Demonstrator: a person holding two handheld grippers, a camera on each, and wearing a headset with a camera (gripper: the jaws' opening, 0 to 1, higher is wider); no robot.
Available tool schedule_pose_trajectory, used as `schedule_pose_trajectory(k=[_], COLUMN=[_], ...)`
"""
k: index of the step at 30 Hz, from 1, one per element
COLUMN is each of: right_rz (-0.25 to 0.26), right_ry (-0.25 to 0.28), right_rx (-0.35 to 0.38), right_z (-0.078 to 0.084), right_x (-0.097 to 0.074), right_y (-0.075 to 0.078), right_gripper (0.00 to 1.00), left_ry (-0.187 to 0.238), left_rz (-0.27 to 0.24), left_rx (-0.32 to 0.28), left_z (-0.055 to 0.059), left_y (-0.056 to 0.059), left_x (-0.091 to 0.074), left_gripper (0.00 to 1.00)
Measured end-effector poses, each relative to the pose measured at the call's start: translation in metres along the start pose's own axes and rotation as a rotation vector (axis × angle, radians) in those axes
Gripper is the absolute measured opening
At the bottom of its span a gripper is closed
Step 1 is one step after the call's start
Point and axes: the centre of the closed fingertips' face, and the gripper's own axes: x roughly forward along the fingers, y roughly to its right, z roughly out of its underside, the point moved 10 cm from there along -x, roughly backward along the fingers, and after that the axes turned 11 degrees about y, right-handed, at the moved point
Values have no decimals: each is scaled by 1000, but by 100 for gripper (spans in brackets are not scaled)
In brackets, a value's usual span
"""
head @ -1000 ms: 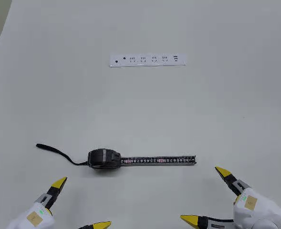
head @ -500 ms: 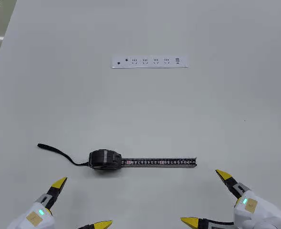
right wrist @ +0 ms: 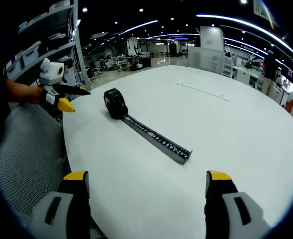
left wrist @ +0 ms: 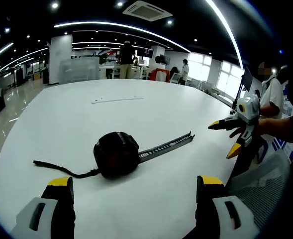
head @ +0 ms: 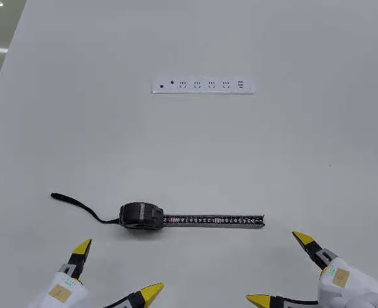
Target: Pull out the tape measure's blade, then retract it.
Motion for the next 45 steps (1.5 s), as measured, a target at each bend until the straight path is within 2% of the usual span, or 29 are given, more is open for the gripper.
schedule_pose_trajectory(k=[3,5,6,8,11,14,18,22,24,27,37,45], right_rz=[-14,-26,-30,-41,-64,-83,-108,-130,-158,-175,-187,-216], right_ry=[-9,0,-2,-3,0,-7,-11,-6,-19,-24,2,-10], right_rx=[-11,-23,-25,-33,-58,-89,-120,-162,-186,-209,-266,-308], right_z=[1,1,1,1,2,4,7,7,8,9,3,-1], right_x=[1,1,1,2,5,9,13,16,19,24,43,57], right_y=[4,7,9,12,17,23,31,38,41,46,62,75], right_gripper=[98,97,97,95,93,91,87,79,76,70,47,37], left_ry=[5,15,35,35,43,53,46,54,51,59,72,69], left_rz=[-44,-66,-79,-99,-131,-143,-162,-182,-188,-203,-268,-290], left_rx=[22,6,-10,-15,10,-8,-24,-61,-78,-79,-128,-127], left_z=[-1,-3,-5,-6,-10,-12,-11,-8,-7,-5,-3,-4], left_y=[2,3,4,5,8,10,12,13,14,13,8,3], left_x=[2,4,6,9,15,21,29,35,38,42,64,80], left_gripper=[100,100,100,100,100,100,100,100,100,100,98,96])
